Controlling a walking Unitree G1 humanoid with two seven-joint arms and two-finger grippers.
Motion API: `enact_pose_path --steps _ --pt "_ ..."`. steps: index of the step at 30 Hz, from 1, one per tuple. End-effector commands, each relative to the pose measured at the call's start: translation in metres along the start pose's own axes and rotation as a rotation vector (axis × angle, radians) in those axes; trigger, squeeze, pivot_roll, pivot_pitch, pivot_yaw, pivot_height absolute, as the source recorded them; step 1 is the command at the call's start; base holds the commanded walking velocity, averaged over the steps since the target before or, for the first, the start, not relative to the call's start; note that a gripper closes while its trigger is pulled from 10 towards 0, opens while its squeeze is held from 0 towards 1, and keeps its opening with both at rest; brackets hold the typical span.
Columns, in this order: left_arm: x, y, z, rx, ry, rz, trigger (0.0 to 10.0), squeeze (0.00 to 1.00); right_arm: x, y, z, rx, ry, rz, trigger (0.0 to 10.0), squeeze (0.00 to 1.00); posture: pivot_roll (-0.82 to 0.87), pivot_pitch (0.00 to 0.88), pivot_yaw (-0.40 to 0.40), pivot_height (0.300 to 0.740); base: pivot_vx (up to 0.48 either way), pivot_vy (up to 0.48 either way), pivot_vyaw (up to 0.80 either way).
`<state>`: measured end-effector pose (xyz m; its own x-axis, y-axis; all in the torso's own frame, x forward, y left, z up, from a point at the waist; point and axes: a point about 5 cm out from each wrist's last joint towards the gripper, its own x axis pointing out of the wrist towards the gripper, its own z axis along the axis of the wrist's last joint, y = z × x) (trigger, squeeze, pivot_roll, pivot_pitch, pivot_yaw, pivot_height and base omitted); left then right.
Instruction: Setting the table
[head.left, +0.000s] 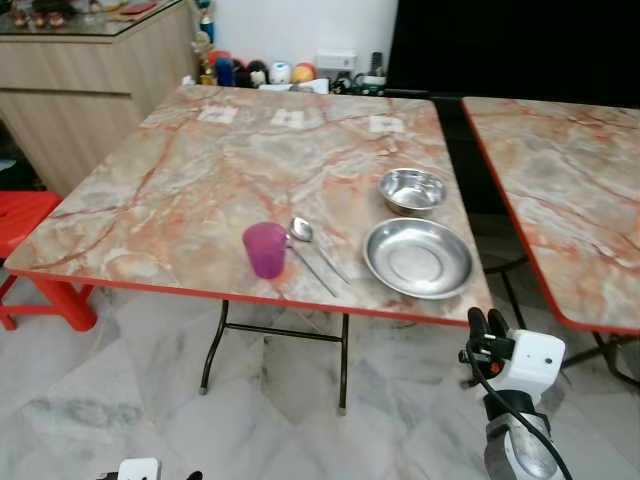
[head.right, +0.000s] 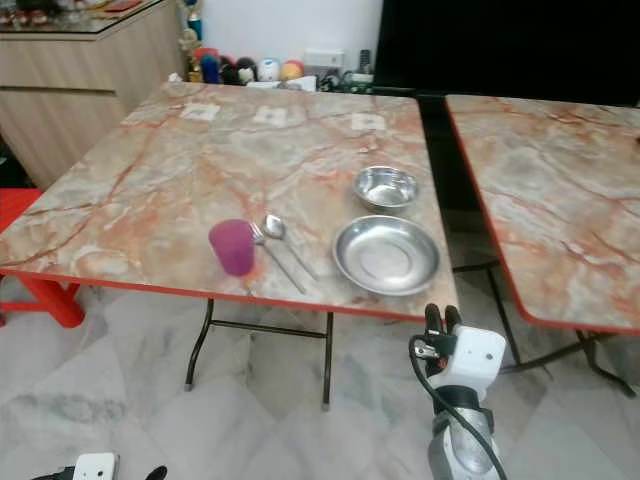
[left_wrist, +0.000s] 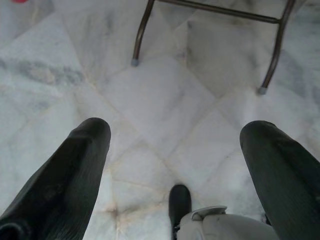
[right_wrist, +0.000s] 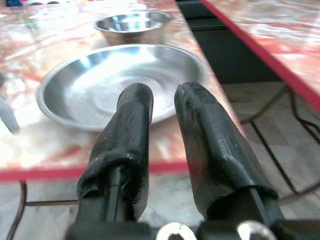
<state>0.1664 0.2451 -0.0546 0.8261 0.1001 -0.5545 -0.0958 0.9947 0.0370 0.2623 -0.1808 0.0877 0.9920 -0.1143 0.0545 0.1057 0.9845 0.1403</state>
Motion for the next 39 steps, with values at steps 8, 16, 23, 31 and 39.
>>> enact_pose_path --steps 8,16,23,31,39 --pt "-0.002 -0.004 -0.007 0.005 0.009 -0.015 10.0 0.00 0.000 -0.001 0.008 0.001 -0.038 -0.010 10.0 0.00 0.03 0.094 -0.027 0.740 0.123 0.000 0.00" --pt "-0.003 -0.003 -0.014 -0.005 0.027 -0.013 10.0 0.00 0.000 -0.007 0.010 0.065 -0.041 -0.065 10.0 1.00 0.03 0.106 -0.031 0.740 0.000 0.000 0.00" --pt "-0.003 -0.002 -0.015 -0.006 0.030 -0.011 10.0 0.00 0.001 -0.014 0.009 0.174 -0.005 -0.114 10.0 1.00 0.03 0.111 -0.031 0.740 0.000 0.000 0.00" --pt "-0.003 -0.002 -0.015 -0.003 0.026 -0.011 10.0 0.00 0.012 -0.005 -0.005 0.292 0.134 -0.060 10.0 0.00 0.03 0.113 -0.032 0.740 0.000 0.000 0.00" --pt "-0.003 -0.003 -0.015 0.002 0.030 -0.016 10.0 0.00 0.023 -0.006 0.000 0.326 0.114 -0.089 10.0 0.00 0.04 0.117 -0.030 0.740 0.000 0.000 0.00"
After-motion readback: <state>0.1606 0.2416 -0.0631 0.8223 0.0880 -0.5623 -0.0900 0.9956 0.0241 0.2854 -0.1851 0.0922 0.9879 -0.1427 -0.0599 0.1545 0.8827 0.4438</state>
